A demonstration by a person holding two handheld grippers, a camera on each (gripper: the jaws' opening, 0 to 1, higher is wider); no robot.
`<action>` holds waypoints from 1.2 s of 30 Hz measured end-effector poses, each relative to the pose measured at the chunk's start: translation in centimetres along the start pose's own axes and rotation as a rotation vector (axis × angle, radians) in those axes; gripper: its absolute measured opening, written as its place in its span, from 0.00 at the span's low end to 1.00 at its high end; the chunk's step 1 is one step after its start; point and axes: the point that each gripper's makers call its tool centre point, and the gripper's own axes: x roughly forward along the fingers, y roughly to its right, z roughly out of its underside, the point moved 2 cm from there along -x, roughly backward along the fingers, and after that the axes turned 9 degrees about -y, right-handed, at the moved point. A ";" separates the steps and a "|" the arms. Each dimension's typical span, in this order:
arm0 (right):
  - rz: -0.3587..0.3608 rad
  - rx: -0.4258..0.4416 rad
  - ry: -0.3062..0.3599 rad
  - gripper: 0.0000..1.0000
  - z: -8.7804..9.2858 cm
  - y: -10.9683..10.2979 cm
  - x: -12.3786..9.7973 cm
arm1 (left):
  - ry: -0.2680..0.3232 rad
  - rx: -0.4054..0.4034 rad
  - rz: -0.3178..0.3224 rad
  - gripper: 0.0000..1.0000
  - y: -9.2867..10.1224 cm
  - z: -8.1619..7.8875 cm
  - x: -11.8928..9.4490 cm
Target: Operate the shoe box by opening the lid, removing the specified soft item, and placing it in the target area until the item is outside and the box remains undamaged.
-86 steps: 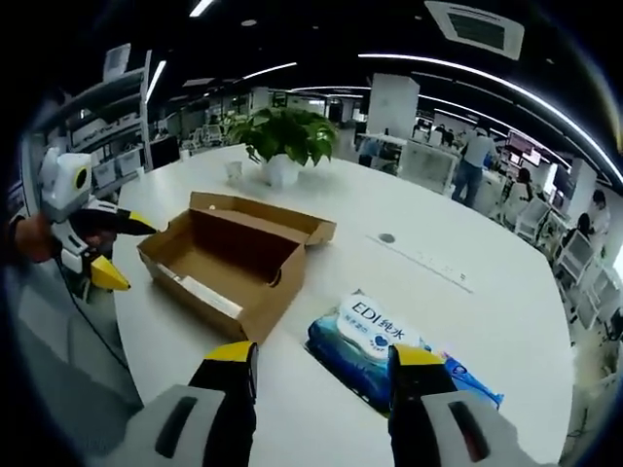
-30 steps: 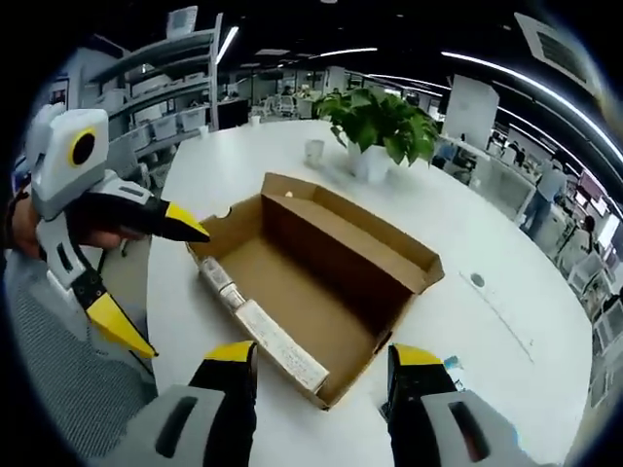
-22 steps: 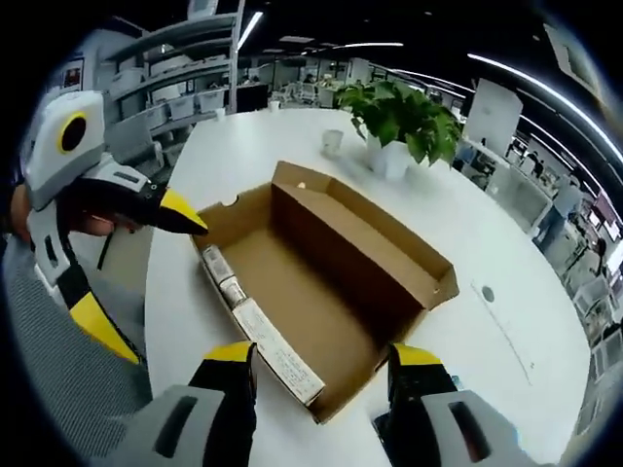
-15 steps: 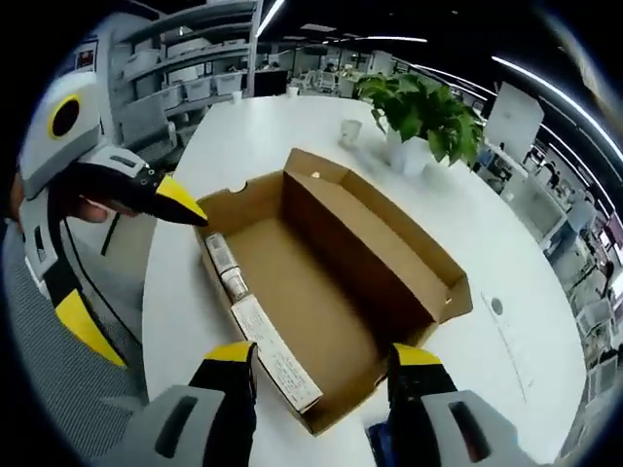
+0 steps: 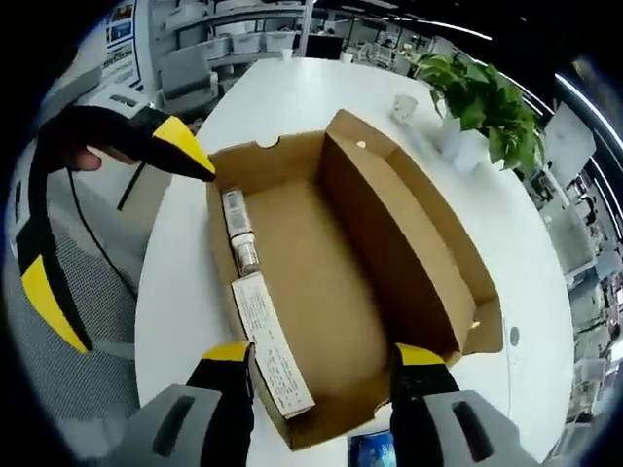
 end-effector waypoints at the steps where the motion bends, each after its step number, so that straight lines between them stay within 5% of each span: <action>1: -0.013 0.000 -0.001 0.55 -0.1 0.1 0.2 | 0.000 -0.004 -0.001 0.67 0.0 0.0 0.0; 10: -0.083 -0.048 -0.031 0.57 -0.6 0.0 1.3 | 0.009 -0.021 -0.002 0.67 -0.3 -0.1 0.0; 14: -0.110 -0.079 -0.048 0.51 -0.7 -0.5 2.0 | 0.008 -0.025 -0.001 0.67 -0.3 -0.1 0.1; 29: -0.053 -0.175 -0.074 0.51 -1.0 0.6 2.1 | -0.006 -0.002 0.004 0.67 0.1 0.1 0.3; 33: -0.152 -0.187 -0.082 0.48 -0.8 -1.0 2.2 | -0.005 -0.004 0.004 0.67 0.1 0.2 0.2; 36: -0.153 -0.168 -0.090 0.45 -0.8 -0.6 2.4 | -0.011 -0.001 0.007 0.67 0.2 0.3 0.3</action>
